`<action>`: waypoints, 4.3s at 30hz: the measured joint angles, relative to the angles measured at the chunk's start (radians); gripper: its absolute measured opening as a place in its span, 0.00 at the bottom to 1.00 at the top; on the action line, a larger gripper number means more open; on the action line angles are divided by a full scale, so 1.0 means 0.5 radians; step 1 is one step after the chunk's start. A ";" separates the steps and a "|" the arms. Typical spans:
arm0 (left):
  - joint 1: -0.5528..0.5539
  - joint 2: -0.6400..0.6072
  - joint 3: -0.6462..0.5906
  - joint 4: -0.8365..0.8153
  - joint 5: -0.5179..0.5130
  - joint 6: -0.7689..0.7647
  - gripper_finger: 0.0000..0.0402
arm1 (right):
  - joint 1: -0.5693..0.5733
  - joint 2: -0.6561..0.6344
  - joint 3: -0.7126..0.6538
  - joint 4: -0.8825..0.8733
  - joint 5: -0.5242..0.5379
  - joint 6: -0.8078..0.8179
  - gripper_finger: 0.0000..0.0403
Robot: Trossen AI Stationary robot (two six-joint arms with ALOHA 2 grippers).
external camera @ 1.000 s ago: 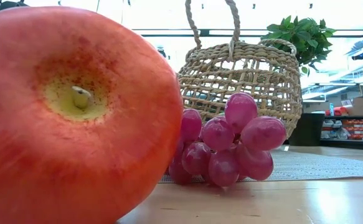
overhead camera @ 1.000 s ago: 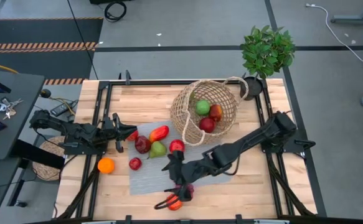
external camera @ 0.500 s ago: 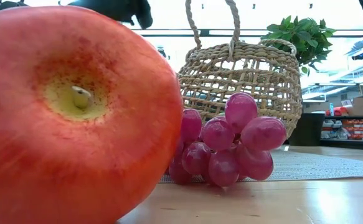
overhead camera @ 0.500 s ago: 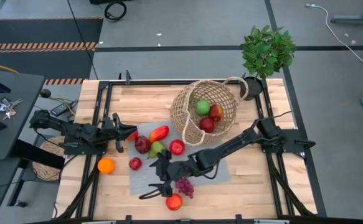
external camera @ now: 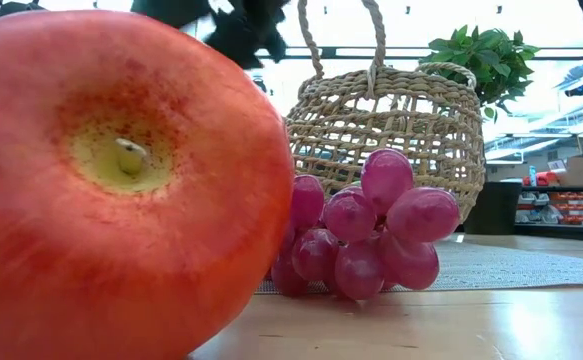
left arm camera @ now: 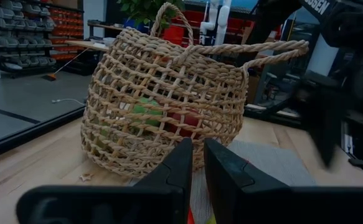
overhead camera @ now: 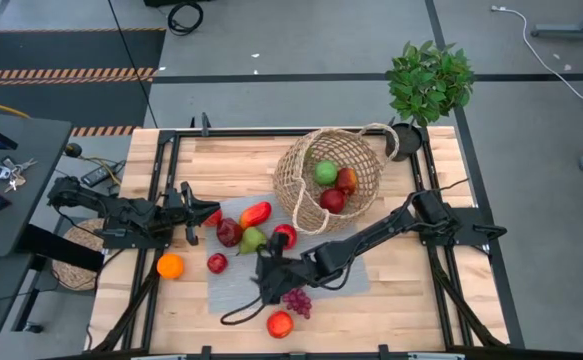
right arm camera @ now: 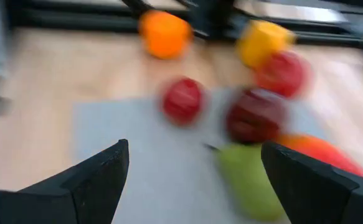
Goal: Build produce basket
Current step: Put the red apple into the brown basket
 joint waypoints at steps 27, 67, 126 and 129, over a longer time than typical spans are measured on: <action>0.000 0.000 0.000 0.000 0.000 0.000 0.12 | -0.132 -0.002 -0.145 -0.645 0.351 0.592 0.91; 0.000 0.001 0.000 0.005 0.000 0.000 0.12 | -0.129 -0.040 -0.306 -0.358 0.278 0.414 0.86; 0.001 0.015 0.000 0.001 0.000 0.000 0.12 | 0.000 -0.208 0.080 -0.177 -0.222 -0.025 0.86; 0.000 0.015 0.000 0.001 0.000 0.000 0.12 | 0.000 -0.208 0.066 0.046 -0.471 -0.091 0.86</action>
